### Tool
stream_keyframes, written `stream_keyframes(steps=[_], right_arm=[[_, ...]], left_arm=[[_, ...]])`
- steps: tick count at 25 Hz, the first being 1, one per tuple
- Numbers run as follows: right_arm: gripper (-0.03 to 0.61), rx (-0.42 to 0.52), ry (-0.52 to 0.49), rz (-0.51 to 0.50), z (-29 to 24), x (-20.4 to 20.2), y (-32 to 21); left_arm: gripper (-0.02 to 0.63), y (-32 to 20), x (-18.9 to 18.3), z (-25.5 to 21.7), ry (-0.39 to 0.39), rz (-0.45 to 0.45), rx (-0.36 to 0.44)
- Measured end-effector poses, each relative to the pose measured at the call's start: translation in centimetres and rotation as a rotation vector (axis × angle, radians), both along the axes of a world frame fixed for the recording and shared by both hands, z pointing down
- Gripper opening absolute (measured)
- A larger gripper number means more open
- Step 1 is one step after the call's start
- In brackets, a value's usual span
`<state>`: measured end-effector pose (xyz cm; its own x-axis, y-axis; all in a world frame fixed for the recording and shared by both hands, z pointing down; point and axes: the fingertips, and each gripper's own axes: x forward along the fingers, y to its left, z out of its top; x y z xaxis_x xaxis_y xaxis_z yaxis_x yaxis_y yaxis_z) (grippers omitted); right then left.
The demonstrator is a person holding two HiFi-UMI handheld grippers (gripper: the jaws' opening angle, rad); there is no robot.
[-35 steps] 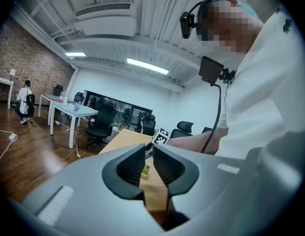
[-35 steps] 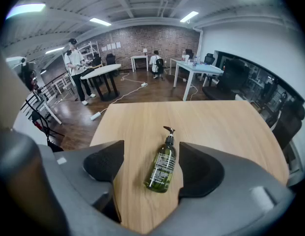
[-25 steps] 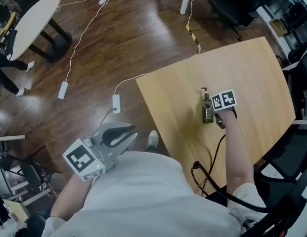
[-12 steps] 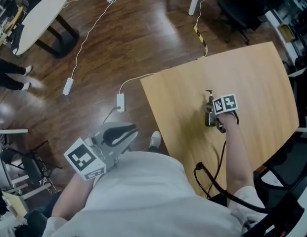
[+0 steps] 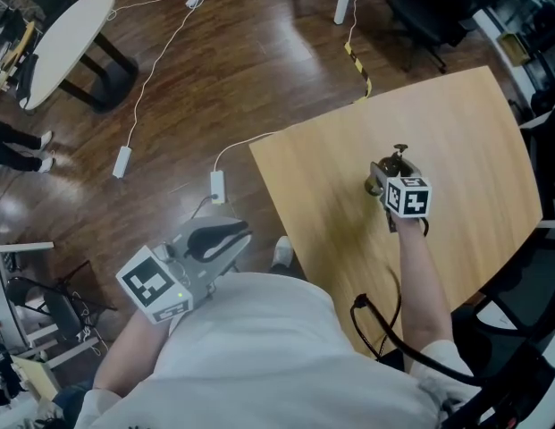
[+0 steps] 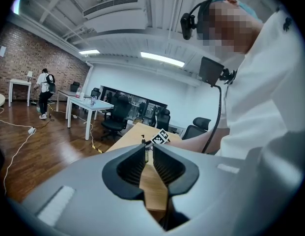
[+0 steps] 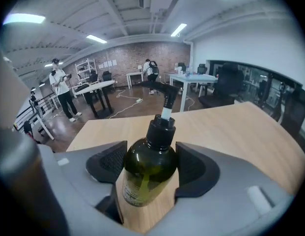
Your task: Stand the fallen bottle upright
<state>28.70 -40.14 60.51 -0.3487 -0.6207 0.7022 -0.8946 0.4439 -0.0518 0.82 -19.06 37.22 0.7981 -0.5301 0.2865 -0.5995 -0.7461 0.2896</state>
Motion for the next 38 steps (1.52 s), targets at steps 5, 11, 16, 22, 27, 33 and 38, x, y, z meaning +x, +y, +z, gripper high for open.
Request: stream_keyframes(steps=[5,11,16,22,27,33,38], right_arm=[[0.311,0.165,0.043,0.01,-0.6,-0.8,0.8],[0.311,0.238,0.107,-0.008,-0.7,-1.7,3.4],[0.314,0.254,0.132,-0.047,-0.6,-2.0,3.9],[0.315,0.272,0.129,-0.023,-0.3,-1.7,4.6],[0.368,0.293,0.116,0.017,-2.2,-1.9,4.9],[0.37,0.339,0.069,0.164,-7.1,-0.1,9.9],[0.37,0.378,0.009,0.216,-11.5,-4.5,16.8]], left_arm=[[0.048,0.1,-0.2,0.2,-0.005,0.01,-0.002],[0.046,0.4,-0.4,0.2,0.004,0.02,0.002],[0.046,0.8,-0.6,0.0,0.014,0.033,0.008],[0.046,1.8,-1.3,0.1,0.025,0.06,0.018],[0.048,2.6,-3.2,-0.3,0.031,0.083,0.05],[0.046,4.0,-5.3,-0.8,0.076,0.122,0.1],[0.048,6.0,-9.7,-0.4,0.105,0.133,0.103]])
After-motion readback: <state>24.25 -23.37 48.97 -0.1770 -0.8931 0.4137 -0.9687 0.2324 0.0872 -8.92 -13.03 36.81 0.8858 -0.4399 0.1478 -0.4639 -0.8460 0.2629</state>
